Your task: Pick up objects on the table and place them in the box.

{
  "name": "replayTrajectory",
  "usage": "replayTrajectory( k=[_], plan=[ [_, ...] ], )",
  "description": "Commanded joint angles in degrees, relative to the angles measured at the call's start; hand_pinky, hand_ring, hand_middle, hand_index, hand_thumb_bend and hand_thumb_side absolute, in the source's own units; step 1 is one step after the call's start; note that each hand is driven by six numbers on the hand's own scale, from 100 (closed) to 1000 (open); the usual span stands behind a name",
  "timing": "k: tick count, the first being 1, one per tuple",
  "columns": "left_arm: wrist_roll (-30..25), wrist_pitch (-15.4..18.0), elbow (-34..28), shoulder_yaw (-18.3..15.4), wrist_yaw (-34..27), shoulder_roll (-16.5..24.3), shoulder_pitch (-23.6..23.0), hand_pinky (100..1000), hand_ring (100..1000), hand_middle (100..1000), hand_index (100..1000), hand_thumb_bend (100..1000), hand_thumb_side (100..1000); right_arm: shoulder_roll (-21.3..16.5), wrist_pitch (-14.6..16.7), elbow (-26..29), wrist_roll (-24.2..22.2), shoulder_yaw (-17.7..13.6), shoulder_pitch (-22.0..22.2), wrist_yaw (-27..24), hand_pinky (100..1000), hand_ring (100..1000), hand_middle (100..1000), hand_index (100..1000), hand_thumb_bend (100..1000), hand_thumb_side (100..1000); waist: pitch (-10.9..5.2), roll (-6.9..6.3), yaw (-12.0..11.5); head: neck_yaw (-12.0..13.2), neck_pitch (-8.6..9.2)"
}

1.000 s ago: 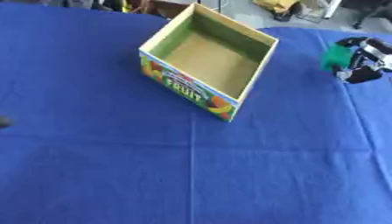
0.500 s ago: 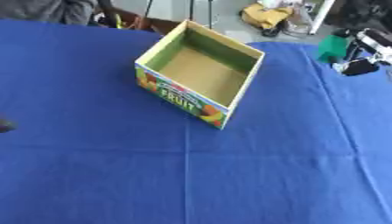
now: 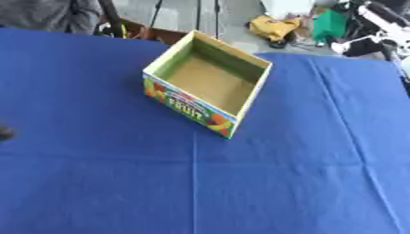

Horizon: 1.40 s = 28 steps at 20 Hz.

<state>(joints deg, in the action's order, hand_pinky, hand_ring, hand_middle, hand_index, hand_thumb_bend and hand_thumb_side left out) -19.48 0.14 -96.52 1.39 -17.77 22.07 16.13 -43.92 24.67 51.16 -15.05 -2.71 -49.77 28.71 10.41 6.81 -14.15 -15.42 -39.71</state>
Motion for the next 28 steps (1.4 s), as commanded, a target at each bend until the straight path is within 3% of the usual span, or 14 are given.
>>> replayTrajectory(
  k=[1, 5, 10, 22, 24, 26, 28],
  plan=[
    [-0.25, -0.11, -0.67, 0.19, -0.2, 0.22, 0.42, 864, 706, 578, 683, 439, 1000, 0.84, 0.89, 4.6, -2.62, 1.51, -2.47, -0.8, 492, 514, 221, 526, 100, 100, -1.24, -0.38, -0.35, -0.44, -0.34],
    [-0.43, -0.1, -0.66, 0.29, -0.27, -0.01, 0.48, 864, 707, 579, 683, 438, 1000, 4.44, 1.63, 5.85, -5.93, 3.68, -4.2, 0.2, 495, 517, 225, 530, 100, 100, -1.43, -0.56, -1.53, -0.87, -0.39],
    [-0.96, -0.09, -0.78, 0.62, -0.37, -0.36, 0.93, 864, 708, 579, 684, 436, 1000, 7.88, 1.74, 2.81, -6.85, 4.39, -5.45, 4.14, 506, 526, 232, 539, 100, 100, -1.12, -0.82, -3.3, -1.49, 0.12],
    [-1.46, 0.36, -1.2, 0.75, -0.27, 0.16, 2.26, 865, 711, 580, 684, 422, 1000, 10.83, 1.45, -5.14, -4.4, 3.84, -5.3, 13.31, 549, 570, 267, 568, 100, 100, 2.34, -1.1, -7.26, -3.53, 1.9],
    [-1.47, 0.44, -1.23, 0.73, -0.26, 0.24, 2.33, 865, 711, 580, 684, 421, 1000, 11.12, 1.79, -5.8, -4.3, 3.96, -5.24, 14.52, 582, 608, 313, 603, 100, 100, 2.75, -1.19, -7.39, -3.6, 1.95],
    [-1.51, 0.49, -1.23, 0.74, -0.25, 0.3, 2.38, 865, 712, 580, 684, 421, 1000, 11.33, 2.44, -5.88, -4.3, 4.1, -5.22, 15.61, 651, 696, 452, 700, 100, 100, 2.99, -1.25, -7.26, -3.6, 1.79],
    [-1.58, 0.5, -1.22, 0.76, -0.24, 0.3, 2.4, 865, 712, 580, 684, 421, 1000, 11.42, 3.2, -5.61, -4.67, 4.31, -5.21, 16.58, 735, 788, 657, 798, 100, 136, 3.09, -1.26, -6.99, -3.62, 1.63]
  ],
)
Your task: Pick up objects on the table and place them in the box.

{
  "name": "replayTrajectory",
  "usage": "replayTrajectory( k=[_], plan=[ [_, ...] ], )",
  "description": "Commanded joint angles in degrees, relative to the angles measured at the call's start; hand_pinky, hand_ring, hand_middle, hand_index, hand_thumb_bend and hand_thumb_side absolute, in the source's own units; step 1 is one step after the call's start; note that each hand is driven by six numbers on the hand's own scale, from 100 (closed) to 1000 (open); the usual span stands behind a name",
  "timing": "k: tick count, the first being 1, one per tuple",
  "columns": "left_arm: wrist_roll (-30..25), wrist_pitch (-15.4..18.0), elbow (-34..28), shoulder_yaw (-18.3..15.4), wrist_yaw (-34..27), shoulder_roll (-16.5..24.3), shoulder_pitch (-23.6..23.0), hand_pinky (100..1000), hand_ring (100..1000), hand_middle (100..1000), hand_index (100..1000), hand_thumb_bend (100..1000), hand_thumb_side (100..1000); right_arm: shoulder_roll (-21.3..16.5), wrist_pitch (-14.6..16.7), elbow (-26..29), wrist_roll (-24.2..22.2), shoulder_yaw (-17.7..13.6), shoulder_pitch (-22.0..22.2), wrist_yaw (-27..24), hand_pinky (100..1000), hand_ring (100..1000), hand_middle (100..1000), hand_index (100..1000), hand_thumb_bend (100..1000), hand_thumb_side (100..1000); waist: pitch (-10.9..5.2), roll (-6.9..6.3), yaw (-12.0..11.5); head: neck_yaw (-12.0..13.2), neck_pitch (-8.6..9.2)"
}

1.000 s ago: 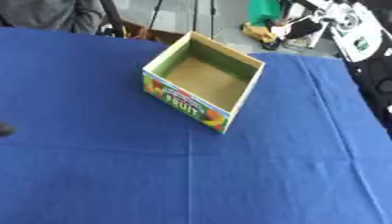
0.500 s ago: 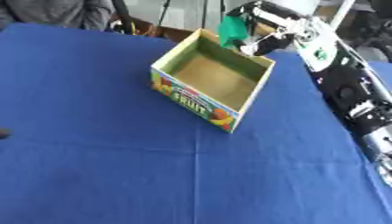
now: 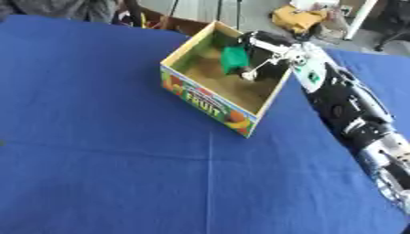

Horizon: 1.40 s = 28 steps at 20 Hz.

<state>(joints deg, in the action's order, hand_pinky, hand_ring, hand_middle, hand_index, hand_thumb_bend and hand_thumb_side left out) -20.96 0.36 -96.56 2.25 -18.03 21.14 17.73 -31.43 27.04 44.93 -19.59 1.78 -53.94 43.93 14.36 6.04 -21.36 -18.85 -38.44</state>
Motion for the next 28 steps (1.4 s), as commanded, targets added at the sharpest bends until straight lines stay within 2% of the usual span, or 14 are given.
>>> replayTrajectory(
  k=[1, 2, 3, 5, 6, 7, 11, 15, 16, 18, 20, 22, 24, 28],
  plan=[
    [-0.13, 0.26, -1.17, -0.09, 0.03, 1.22, 0.8, 865, 712, 580, 684, 421, 1000, -1.06, 1.22, 0.89, -0.4, -0.1, -1.04, 1.74, 751, 803, 697, 813, 100, 143, -0.86, -0.48, 0.38, -0.18, 0.31],
    [-0.17, 0.25, -1.16, -0.06, 0.03, 1.2, 0.77, 865, 712, 580, 684, 422, 1000, -1.05, 1.72, 1.32, -0.67, -0.01, -1.05, 2.01, 810, 860, 814, 869, 136, 273, -0.91, -0.48, 0.57, -0.17, 0.24],
    [-0.21, 0.24, -1.14, -0.06, 0.04, 1.18, 0.74, 865, 713, 580, 684, 422, 1000, -1.08, 2.22, 1.79, -0.95, 0.07, -1.03, 2.17, 851, 902, 894, 906, 183, 378, -0.97, -0.47, 0.73, -0.14, 0.17],
    [-0.25, 0.23, -1.11, -0.07, 0.05, 1.17, 0.62, 865, 713, 580, 684, 423, 1000, -1.19, 3.15, 2.81, -1.59, 0.28, -0.99, 2.34, 875, 937, 981, 928, 234, 460, -1.15, -0.47, 1.09, -0.13, 0.02],
    [-0.25, 0.22, -1.08, -0.1, 0.05, 1.17, 0.54, 865, 713, 580, 684, 423, 1000, -1.24, 3.54, 3.37, -1.81, 0.35, -0.98, 2.29, 880, 944, 998, 932, 249, 479, -1.24, -0.46, 1.29, -0.13, -0.06],
    [-0.25, 0.21, -1.05, -0.11, 0.05, 1.18, 0.46, 865, 713, 581, 684, 424, 1000, -1.29, 3.84, 3.88, -2.0, 0.44, -0.96, 2.19, 887, 954, 1000, 950, 296, 541, -1.33, -0.44, 1.46, -0.12, -0.16],
    [-0.32, 0.16, -0.93, -0.11, 0.09, 1.15, 0.17, 865, 714, 581, 684, 424, 1000, -1.49, 4.77, 6.17, -2.68, 0.9, -0.79, 1.37, 893, 963, 1000, 968, 349, 598, -1.62, -0.38, 2.28, 0.06, -0.5],
    [-0.21, 0.19, -0.88, -0.36, 0.1, 1.28, -0.3, 865, 714, 581, 684, 424, 1000, -2.13, 5.85, 9.28, -2.1, 1.28, 0.09, -1.02, 885, 955, 999, 961, 314, 555, -1.97, -0.47, 3.63, 0.74, -0.74],
    [-0.12, 0.21, -0.85, -0.48, 0.12, 1.35, -0.51, 865, 714, 581, 684, 425, 1000, -2.41, 6.24, 10.34, -1.87, 1.42, 0.5, -2.48, 884, 954, 993, 960, 306, 546, -2.08, -0.5, 4.14, 1.02, -0.83],
    [0.15, 0.26, -0.78, -0.79, 0.14, 1.4, -0.96, 864, 715, 581, 684, 426, 1000, -3.43, 6.58, 13.3, -1.16, 1.72, 1.55, -5.81, 879, 945, 961, 953, 269, 469, -2.25, -0.59, 5.45, 1.86, -1.07],
    [0.41, 0.32, -0.74, -1.09, 0.2, 1.56, -1.38, 864, 715, 581, 684, 426, 1000, -4.93, 6.28, 17.4, 0.46, 2.12, 3.07, -9.36, 878, 943, 954, 954, 255, 445, -2.36, -0.67, 6.84, 3.0, -1.22],
    [0.75, 0.4, -0.67, -1.45, 0.27, 1.68, -1.75, 863, 715, 581, 684, 425, 1000, -6.17, 4.97, 21.54, 3.05, 1.86, 5.2, -14.28, 863, 925, 928, 947, 227, 410, -2.57, -0.82, 8.39, 4.54, -1.29],
    [1.15, 0.53, -0.65, -1.84, 0.31, 1.69, -2.02, 863, 715, 581, 683, 424, 1000, -7.32, 2.55, 26.42, 6.25, 1.24, 8.44, -21.39, 855, 916, 913, 944, 185, 396, -2.6, -1.01, 9.8, 6.24, -1.11],
    [2.08, 0.75, -0.59, -2.58, 0.39, 1.98, -2.54, 861, 713, 579, 682, 424, 1000, -8.12, -3.91, 34.98, 11.35, -1.26, 16.23, -36.9, 831, 892, 884, 938, 104, 460, -2.45, -1.32, 12.67, 9.6, -0.88]
  ],
)
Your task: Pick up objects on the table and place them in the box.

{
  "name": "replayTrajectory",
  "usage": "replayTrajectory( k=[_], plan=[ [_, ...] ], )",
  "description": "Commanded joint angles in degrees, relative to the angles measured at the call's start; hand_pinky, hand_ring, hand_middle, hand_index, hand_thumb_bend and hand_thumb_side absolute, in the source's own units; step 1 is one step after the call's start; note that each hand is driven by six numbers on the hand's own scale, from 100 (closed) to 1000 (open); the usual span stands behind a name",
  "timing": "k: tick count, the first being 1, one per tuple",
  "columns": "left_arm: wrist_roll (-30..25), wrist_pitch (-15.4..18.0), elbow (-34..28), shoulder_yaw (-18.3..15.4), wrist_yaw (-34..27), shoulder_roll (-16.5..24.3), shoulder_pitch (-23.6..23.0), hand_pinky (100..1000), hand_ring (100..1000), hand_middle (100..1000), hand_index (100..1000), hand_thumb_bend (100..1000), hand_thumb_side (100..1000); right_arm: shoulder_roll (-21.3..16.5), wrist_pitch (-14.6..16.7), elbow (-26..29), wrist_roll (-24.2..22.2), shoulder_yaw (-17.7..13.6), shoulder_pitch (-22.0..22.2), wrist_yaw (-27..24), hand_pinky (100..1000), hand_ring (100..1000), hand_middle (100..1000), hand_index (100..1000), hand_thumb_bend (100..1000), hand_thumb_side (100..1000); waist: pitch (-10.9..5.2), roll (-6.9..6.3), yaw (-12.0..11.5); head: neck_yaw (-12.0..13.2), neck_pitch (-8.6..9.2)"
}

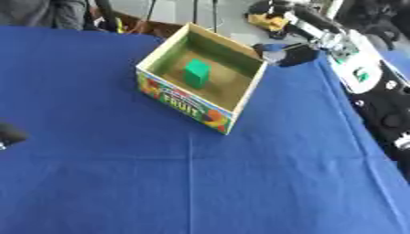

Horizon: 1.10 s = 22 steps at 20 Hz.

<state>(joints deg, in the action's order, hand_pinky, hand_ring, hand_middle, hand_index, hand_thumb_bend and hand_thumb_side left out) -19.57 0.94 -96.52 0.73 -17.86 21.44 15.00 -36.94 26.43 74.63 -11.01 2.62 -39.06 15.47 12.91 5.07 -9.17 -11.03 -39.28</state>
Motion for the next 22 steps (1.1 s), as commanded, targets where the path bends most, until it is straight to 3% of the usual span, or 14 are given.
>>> replayTrajectory(
  k=[1, 4, 11, 16, 20, 21, 22],
  plan=[
    [1.01, 0.22, -0.6, -1.25, 0.2, 1.71, 0.1, 860, 713, 579, 682, 425, 1000, -2.41, -4.82, 6.82, 4.12, -3.13, 3.15, -12.29, 826, 885, 877, 934, 107, 475, -1.02, -0.4, 1.2, 2.46, 0.07],
    [1.82, 0.35, -0.57, -1.6, 0.17, 1.79, 0.17, 860, 713, 579, 682, 424, 1000, -1.5, -8.51, 10.69, 7.95, -6.16, 7.76, -21.57, 806, 863, 856, 924, 100, 507, -1.01, -0.48, 2.79, 3.92, 0.35],
    [3.3, 0.65, -0.6, -2.46, 0.33, 1.73, 0.44, 858, 714, 580, 682, 422, 1000, 3.13, -13.61, 17.88, 16.33, -11.19, 18.29, -36.17, 795, 859, 847, 924, 100, 682, -0.84, -0.63, 6.1, 6.8, 0.56],
    [4.39, 0.98, -0.68, -3.22, 0.44, 1.74, 0.43, 856, 714, 580, 682, 420, 1000, 6.85, -15.44, 21.63, 17.73, -11.75, 23.17, -40.9, 788, 851, 839, 926, 100, 771, -0.82, -1.1, 7.38, 8.35, 0.78],
    [6.03, 1.23, -0.98, -4.22, 0.34, 0.87, 0.48, 852, 712, 582, 687, 419, 1000, 11.38, -16.6, 23.38, 16.84, -12.11, 25.43, -41.83, 779, 836, 824, 922, 100, 795, -0.77, -1.38, 8.17, 8.82, 1.06],
    [6.83, 1.26, -1.06, -4.46, 0.25, 0.73, 0.33, 850, 715, 583, 687, 417, 1000, 12.5, -16.8, 23.78, 16.78, -12.24, 25.81, -41.81, 777, 833, 822, 921, 100, 767, -0.76, -1.45, 8.3, 8.94, 1.11],
    [7.91, 1.27, -1.14, -4.63, 0.09, 0.62, 0.23, 849, 713, 585, 690, 416, 1000, 13.5, -16.98, 24.1, 16.8, -12.36, 26.16, -41.72, 776, 830, 818, 919, 100, 801, -0.76, -1.49, 8.44, 9.01, 1.06]
  ],
)
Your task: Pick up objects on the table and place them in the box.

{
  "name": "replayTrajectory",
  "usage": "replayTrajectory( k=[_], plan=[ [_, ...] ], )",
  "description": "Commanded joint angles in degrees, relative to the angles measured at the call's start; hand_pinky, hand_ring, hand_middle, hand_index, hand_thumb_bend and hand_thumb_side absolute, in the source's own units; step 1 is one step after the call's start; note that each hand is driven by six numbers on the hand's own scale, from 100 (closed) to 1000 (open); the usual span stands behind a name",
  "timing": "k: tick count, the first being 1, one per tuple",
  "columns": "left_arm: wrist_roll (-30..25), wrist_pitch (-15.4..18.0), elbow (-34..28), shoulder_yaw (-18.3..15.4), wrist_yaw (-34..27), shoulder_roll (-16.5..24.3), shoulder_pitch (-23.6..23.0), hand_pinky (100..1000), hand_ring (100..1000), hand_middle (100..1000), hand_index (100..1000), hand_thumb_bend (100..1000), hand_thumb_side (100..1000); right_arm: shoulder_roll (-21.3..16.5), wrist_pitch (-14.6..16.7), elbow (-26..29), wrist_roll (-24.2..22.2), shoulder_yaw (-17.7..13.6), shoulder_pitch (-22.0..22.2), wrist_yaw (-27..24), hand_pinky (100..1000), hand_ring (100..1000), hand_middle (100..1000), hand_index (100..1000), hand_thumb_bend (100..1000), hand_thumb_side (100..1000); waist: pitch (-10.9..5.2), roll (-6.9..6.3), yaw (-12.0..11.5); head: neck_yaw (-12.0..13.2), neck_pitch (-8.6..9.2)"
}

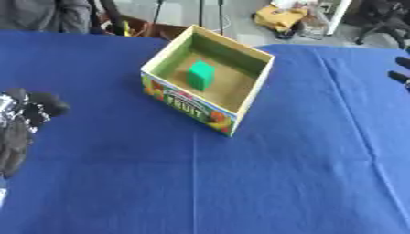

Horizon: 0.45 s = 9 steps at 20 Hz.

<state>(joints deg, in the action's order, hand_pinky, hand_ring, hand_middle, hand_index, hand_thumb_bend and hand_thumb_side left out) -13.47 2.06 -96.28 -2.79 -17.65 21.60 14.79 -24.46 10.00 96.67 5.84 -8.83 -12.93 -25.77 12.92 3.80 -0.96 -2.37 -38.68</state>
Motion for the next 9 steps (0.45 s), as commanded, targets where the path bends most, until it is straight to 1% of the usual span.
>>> replayTrajectory(
  k=[1, 3, 5, 9],
  plan=[
    [2.89, 0.15, -1.5, -1.17, -0.27, 0.39, 0.42, 848, 717, 586, 690, 418, 1000, 1.85, -0.69, 2.31, 0.04, -1.04, 0.38, -0.35, 772, 822, 808, 913, 100, 804, -0.76, -0.23, 0.35, 0.36, 0.37],
    [4.87, 0.04, -1.73, -1.11, -0.42, 0.24, 0.38, 847, 718, 587, 690, 423, 1000, 3.53, -0.69, 2.75, 0.74, -1.36, 1.36, 0.0, 760, 810, 793, 901, 100, 805, -0.79, -0.16, 0.39, 0.44, 0.18],
    [6.04, -0.11, -1.91, -1.03, -0.37, 0.21, 0.12, 846, 718, 588, 688, 424, 1000, 4.37, -0.67, 3.19, 1.22, -1.19, 2.04, 0.49, 758, 808, 790, 896, 100, 814, -0.73, -0.22, 0.67, 0.81, 0.22],
    [6.44, -0.37, -2.19, -0.78, -0.05, -0.01, -0.27, 845, 718, 586, 686, 426, 1000, 5.51, -0.91, 3.47, 1.11, -0.81, 3.27, 1.76, 757, 806, 788, 893, 100, 823, -0.58, -0.09, 1.42, 0.38, -0.59]
  ],
)
